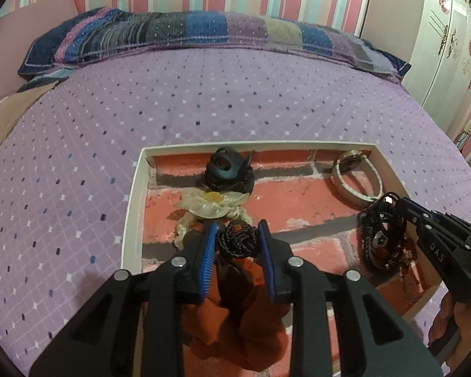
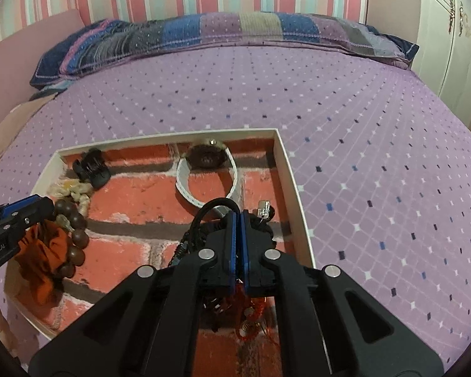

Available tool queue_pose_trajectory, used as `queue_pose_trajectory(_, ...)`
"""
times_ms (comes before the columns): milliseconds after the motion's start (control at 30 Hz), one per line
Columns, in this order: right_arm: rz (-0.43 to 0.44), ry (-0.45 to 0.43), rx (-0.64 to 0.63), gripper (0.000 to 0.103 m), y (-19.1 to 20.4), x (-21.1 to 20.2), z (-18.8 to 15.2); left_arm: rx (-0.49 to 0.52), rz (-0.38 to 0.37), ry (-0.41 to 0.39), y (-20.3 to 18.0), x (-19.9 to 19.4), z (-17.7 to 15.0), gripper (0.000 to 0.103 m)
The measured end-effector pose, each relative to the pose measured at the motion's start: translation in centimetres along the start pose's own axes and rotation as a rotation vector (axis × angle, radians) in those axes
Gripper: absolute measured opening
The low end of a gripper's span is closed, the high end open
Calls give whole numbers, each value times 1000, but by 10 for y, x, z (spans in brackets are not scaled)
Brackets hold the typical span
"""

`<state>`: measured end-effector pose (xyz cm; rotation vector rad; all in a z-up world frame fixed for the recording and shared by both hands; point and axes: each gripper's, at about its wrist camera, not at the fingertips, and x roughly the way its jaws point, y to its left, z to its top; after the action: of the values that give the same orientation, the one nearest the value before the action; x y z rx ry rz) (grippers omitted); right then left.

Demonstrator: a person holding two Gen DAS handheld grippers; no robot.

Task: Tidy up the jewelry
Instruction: 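Carry the pendant and hair tie into the tray and open both tools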

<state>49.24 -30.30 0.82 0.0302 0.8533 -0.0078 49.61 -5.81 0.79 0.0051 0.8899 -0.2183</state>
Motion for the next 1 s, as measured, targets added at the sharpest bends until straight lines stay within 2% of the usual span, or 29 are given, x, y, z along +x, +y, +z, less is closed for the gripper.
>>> queue_pose_trajectory(467,3,36,-13,5,-2,16,-7,9,31,7,3,12,-11,29)
queue_pose_trajectory(600,4,33,-24,7,-2,15,-9,36,64,2,0,11,-15,29)
queue_pose_trajectory(667,1,29,-22,13,-3,13,-10,36,71,3,-1,9,-15,29)
queue_pose_trajectory(700,4,26,-19,19,-3,11,-10,33,74,1,-1,7,-15,30)
queue_pose_trajectory(800,13,3,-11,38,-5,1,-10,23,78,-18,-1,-3,-15,42)
queue_pose_trajectory(833,14,-9,-16,42,-4,-4,-10,22,80,-29,-1,-7,-15,46)
queue_pose_trajectory(867,12,-21,-24,43,-3,-9,-9,22,79,-38,-2,-12,-15,48)
queue_pose_trajectory(933,10,-38,-37,54,-2,-18,-9,20,74,-46,-3,-21,-15,49)
queue_pose_trajectory(1000,7,-56,-44,64,-1,-28,-9,24,71,-64,-5,-32,-15,59)
